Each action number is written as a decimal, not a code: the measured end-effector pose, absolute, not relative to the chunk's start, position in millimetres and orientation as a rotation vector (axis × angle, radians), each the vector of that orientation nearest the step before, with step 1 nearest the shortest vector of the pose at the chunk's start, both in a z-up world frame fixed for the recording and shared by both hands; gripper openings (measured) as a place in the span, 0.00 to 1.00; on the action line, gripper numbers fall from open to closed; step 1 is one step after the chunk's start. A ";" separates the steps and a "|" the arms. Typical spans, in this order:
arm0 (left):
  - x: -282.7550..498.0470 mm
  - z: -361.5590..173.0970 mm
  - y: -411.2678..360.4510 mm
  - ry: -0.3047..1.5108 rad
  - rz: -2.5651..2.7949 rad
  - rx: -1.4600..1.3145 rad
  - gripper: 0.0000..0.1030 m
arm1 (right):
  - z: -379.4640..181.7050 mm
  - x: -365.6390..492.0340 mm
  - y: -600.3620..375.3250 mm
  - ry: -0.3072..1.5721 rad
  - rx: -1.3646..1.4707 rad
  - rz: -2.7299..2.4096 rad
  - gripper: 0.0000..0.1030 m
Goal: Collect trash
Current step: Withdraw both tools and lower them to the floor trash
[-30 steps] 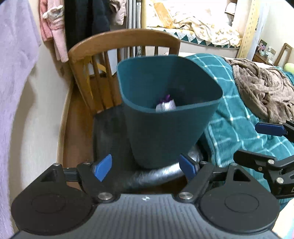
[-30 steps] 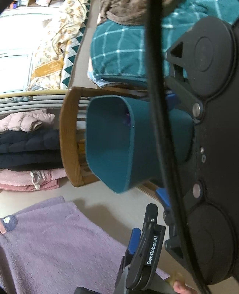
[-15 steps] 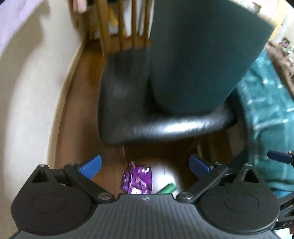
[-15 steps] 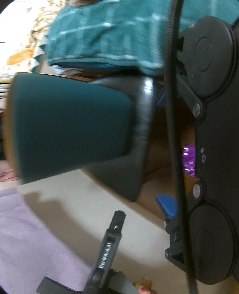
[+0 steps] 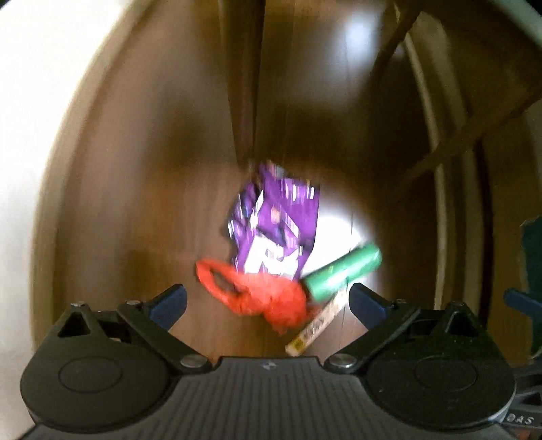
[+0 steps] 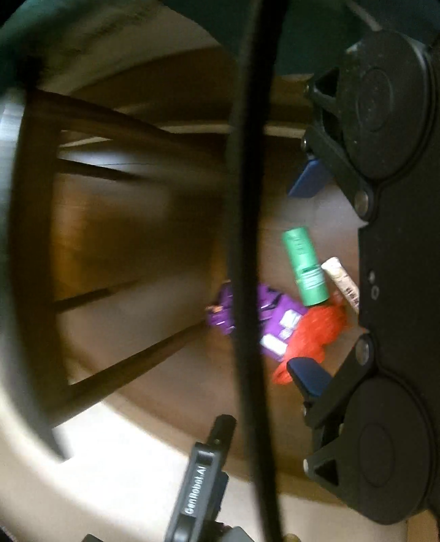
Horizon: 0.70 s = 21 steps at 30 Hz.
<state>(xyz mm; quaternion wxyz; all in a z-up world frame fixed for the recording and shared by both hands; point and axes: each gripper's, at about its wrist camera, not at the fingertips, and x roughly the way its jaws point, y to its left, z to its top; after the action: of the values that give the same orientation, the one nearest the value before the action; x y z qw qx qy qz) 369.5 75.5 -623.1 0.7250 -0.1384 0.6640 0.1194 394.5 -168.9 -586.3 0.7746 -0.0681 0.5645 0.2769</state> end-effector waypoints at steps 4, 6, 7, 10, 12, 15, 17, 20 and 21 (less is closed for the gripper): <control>357.0 -690.2 74.7 1.550 0.317 -0.338 0.99 | -651.9 383.8 -164.0 1.278 -0.209 0.631 0.93; 352.8 -719.4 75.3 1.581 0.343 -0.378 0.99 | -684.2 376.7 -163.8 1.304 -0.229 0.648 0.93; 352.8 -730.7 74.9 1.598 0.352 -0.397 0.99 | -697.1 377.9 -162.6 1.318 -0.236 0.650 0.92; 349.1 -774.3 76.8 1.645 0.381 -0.464 0.99 | -741.3 371.0 -157.4 1.370 -0.250 0.652 0.90; 347.4 -798.6 77.4 1.674 0.399 -0.515 0.99 | -768.3 365.8 -153.4 1.407 -0.268 0.644 0.86; 344.8 -825.5 78.4 1.686 0.434 -0.574 0.99 | -802.7 358.4 -144.6 1.449 -0.242 0.609 0.85; 343.8 -840.0 78.4 1.692 0.453 -0.603 0.99 | -823.3 356.1 -137.8 1.472 -0.204 0.583 0.85; 341.8 -863.5 75.4 1.714 0.459 -0.634 0.99 | -847.6 348.9 -125.0 1.502 -0.166 0.563 0.84; 340.6 -870.2 74.0 1.719 0.456 -0.646 0.99 | -855.0 346.7 -121.1 1.506 -0.167 0.557 0.84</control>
<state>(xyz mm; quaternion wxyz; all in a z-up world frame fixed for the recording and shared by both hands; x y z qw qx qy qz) 340.6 74.0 -870.2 0.5849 -0.2768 0.7370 0.1954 346.7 -121.1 -855.0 0.6916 -0.0747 0.6738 0.2492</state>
